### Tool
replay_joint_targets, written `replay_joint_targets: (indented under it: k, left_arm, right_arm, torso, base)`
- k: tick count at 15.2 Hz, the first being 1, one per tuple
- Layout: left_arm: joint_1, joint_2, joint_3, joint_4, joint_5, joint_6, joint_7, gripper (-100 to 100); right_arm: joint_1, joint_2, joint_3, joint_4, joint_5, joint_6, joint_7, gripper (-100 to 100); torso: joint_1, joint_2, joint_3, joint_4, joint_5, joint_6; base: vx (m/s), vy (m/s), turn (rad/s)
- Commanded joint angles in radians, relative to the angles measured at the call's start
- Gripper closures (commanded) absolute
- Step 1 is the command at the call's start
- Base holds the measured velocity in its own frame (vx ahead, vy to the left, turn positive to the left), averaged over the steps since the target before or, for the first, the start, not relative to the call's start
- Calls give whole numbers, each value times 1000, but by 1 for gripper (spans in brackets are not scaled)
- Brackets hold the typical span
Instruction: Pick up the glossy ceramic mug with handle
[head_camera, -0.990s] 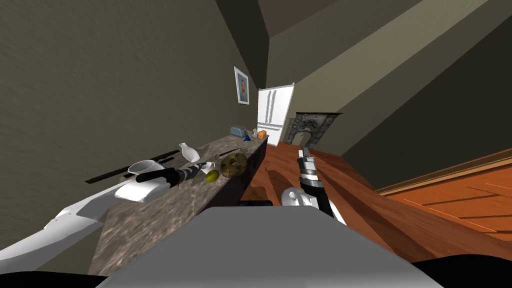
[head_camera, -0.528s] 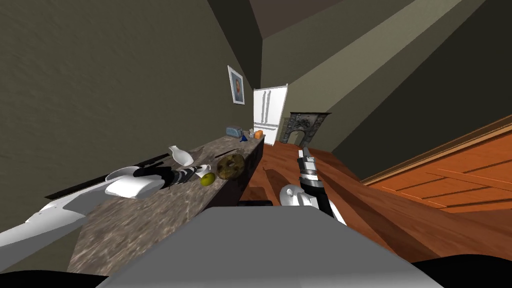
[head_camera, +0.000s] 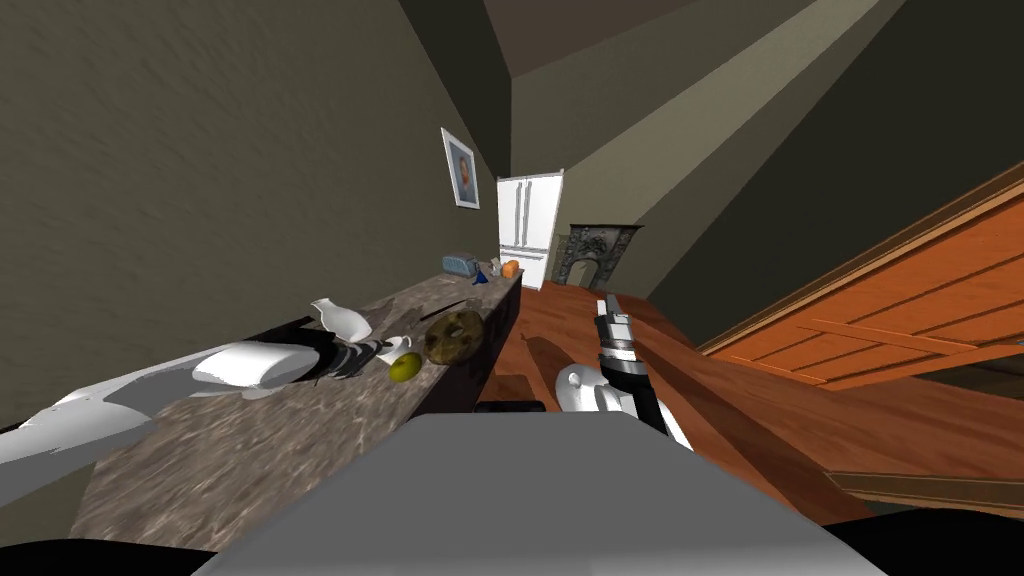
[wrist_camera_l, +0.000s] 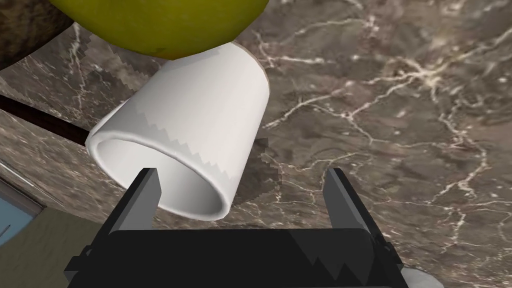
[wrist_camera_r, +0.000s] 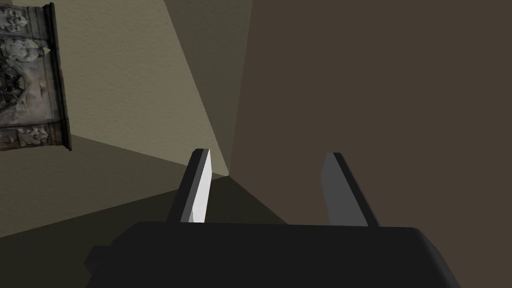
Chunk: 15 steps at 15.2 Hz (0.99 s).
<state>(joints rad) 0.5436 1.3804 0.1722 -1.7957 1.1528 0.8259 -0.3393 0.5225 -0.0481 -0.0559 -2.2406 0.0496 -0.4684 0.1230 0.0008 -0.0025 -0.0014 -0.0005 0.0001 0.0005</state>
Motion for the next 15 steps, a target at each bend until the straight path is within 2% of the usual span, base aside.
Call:
replay_joint_targets:
  k: [1,2,3,4,5,6,7,11,12,13,14,15]
  left_arm:
    - [7,25,4,8,28,38,-4,-100]
    - [11,52,2,21,57,68,-10,-100]
    - [11,52,2,21,57,71,-10,-100]
    - [15,75,1,32,84,101,-16,-100]
    - [15,75,1,32,84,102,-16,-100]
    - [19,97,-1,43,109,129,-21,-100]
    - [19,97,-1,43,109,129,-21,-100]
    - [28,153,-7,70,174,202,-35,-100]
    - [30,159,-7,73,182,211,-37,-100]
    - [21,147,-15,69,165,193,-31,-100]
    - [16,120,-35,87,144,182,-37,-100]
    - [16,108,-42,94,134,175,-40,-100]
  right_arm:
    - [0,0,0,0,0,0,0,0]
    - [0,0,0,0,0,0,0,0]
    - [0,0,0,0,0,0,0,0]
    - [0,0,0,0,0,0,0,0]
    - [0,0,0,0,0,0,0,0]
    - [0,0,0,0,0,0,0,0]
    - [0,0,0,0,0,0,0,0]
    - [0,0,0,0,0,0,0,0]
    - [0,0,0,0,0,0,0,0]
    - [0,0,0,0,0,0,0,0]
    - [0,0,0,0,0,0,0,0]
    - [0,0,0,0,0,0,0,0]
  torso:
    - [0,0,0,0,0,0]
    - [0,0,0,0,0,0]
    - [0,0,0,0,0,0]
    - [0,0,0,0,0,0]
    - [0,0,0,0,0,0]
    - [0,0,0,0,0,0]
    - [0,0,0,0,0,0]
    - [0,-1,0,0,0,0]
    - [0,-1,-1,0,0,0]
    - [0,-1,-1,0,0,0]
    - [0,0,0,0,0,-1]
    - [0,0,0,0,0,-1]
  base:
    - [9,3,-128]
    - [12,3,-148]
    - [13,5,-115]
    - [13,1,-156]
    - [12,2,-121]
    - [14,2,-101]
    - [14,2,-80]
    - [17,0,-130]
    - [17,1,-108]
    - [9,2,-37]
    - [7,4,-83]
    - [6,7,-107]
